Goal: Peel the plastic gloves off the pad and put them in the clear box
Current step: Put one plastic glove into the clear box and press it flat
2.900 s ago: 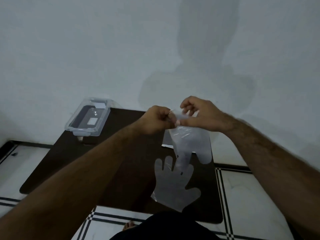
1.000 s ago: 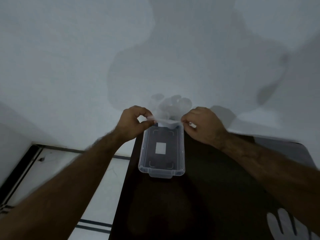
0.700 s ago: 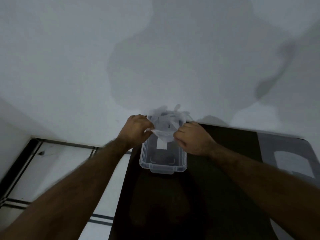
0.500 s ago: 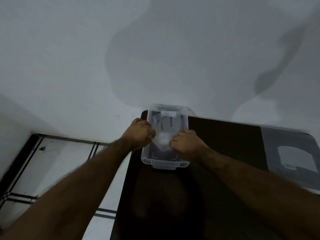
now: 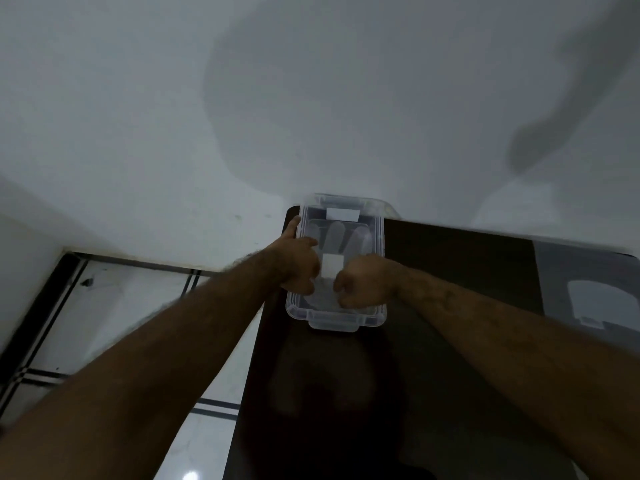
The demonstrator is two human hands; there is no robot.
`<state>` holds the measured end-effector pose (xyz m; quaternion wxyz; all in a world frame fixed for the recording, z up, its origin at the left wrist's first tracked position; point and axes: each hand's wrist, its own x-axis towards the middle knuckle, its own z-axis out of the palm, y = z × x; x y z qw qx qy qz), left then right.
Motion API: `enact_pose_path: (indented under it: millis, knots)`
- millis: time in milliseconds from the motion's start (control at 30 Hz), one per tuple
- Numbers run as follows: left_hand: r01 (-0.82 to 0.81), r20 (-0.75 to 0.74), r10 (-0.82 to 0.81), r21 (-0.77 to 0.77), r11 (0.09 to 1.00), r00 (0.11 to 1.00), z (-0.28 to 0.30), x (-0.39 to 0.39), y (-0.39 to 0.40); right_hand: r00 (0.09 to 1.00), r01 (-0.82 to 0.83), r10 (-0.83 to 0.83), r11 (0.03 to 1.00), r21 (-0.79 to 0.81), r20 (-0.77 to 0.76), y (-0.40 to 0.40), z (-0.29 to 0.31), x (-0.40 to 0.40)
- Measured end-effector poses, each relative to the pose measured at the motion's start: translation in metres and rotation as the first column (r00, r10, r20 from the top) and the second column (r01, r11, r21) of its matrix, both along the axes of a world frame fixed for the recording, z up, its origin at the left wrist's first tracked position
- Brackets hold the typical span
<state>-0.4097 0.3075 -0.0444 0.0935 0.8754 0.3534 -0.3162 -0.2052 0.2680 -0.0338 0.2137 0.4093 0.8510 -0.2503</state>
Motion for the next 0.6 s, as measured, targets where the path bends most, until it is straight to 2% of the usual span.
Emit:
enact_pose_path:
  millis: [67,100,133,200,267,333,467,600]
  knots:
    - [0.000,0.012,0.000,-0.011,1.000,1.000,0.003,0.001,0.003,0.998,0.040,-0.039,0.999,0.032,-0.042,0.011,0.001,0.003]
    - [0.006,0.030,-0.006,0.004,1.000,1.000,0.003,0.002,0.004,0.998,0.029,-0.024,0.995,0.100,-0.051,0.016,0.000,0.004]
    - [0.018,0.041,-0.019,0.025,1.000,0.999,0.002,0.003,0.006,1.000,-0.010,0.015,0.982,0.190,-0.025,0.020,-0.003,0.005]
    - [0.048,0.031,-0.050,0.058,0.997,0.998,-0.001,0.006,0.006,0.989,-0.120,0.087,0.948,0.296,0.123,0.023,-0.013,0.005]
    - [0.074,-0.018,-0.073,0.061,0.995,0.997,-0.006,0.011,0.005,0.969,-0.149,0.082,0.946,0.287,0.235,0.024,-0.022,0.002]
    - [0.090,-0.048,-0.086,0.077,0.993,0.995,-0.009,0.016,0.004,0.964,-0.117,0.043,0.956,0.270,0.264,0.025,-0.028,0.000]
    - [0.079,-0.055,-0.071,0.156,0.985,0.996,-0.013,0.023,0.004,0.971,-0.037,-0.037,0.952,0.304,0.236,0.028,-0.033,-0.002]
    - [0.058,-0.022,-0.055,0.178,0.982,0.998,-0.013,0.022,0.003,0.975,-0.052,-0.037,0.919,0.392,0.218,0.029,-0.028,-0.002]
